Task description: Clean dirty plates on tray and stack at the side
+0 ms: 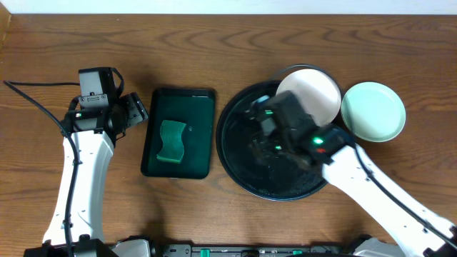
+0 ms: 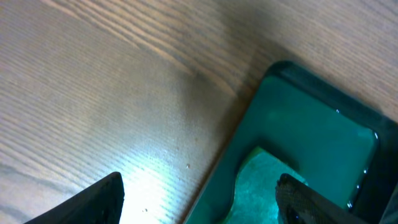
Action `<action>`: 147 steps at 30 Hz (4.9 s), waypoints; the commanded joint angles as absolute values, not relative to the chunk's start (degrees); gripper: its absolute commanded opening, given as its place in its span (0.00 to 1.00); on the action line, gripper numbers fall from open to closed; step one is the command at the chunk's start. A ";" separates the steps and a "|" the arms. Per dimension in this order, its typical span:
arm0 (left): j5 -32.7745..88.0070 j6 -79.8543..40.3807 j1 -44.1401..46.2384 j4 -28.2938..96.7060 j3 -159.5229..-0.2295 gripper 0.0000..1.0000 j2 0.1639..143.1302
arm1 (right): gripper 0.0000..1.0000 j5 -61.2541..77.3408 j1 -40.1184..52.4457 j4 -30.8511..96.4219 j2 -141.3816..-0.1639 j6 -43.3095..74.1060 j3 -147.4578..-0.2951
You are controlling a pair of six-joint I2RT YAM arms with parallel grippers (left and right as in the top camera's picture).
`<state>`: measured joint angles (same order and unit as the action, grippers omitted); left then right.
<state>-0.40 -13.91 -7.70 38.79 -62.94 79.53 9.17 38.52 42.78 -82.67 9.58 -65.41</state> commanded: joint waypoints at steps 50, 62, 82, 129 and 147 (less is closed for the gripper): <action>-1.13 -14.24 -7.81 38.76 -63.22 0.79 79.75 | 0.19 -4.29 57.10 54.78 -117.43 19.97 -83.90; -1.13 -14.24 -7.81 38.76 -63.22 0.79 79.75 | 0.18 -4.71 57.10 52.82 -117.43 20.80 -82.02; -1.13 -14.24 -7.81 38.76 -63.22 0.78 79.75 | 0.01 -1.21 57.43 49.87 -117.40 21.23 -80.38; -1.13 -14.24 -7.81 38.76 -63.22 0.79 79.75 | 0.06 -4.25 58.11 48.84 -117.38 20.14 -78.89; -1.13 -14.24 -7.81 38.76 -63.22 0.78 79.75 | 0.01 0.75 58.72 46.96 -117.38 20.12 -78.89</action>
<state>-0.40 -13.91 -7.70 38.72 -62.94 79.53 -5.82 57.74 48.75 -116.55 21.10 -79.37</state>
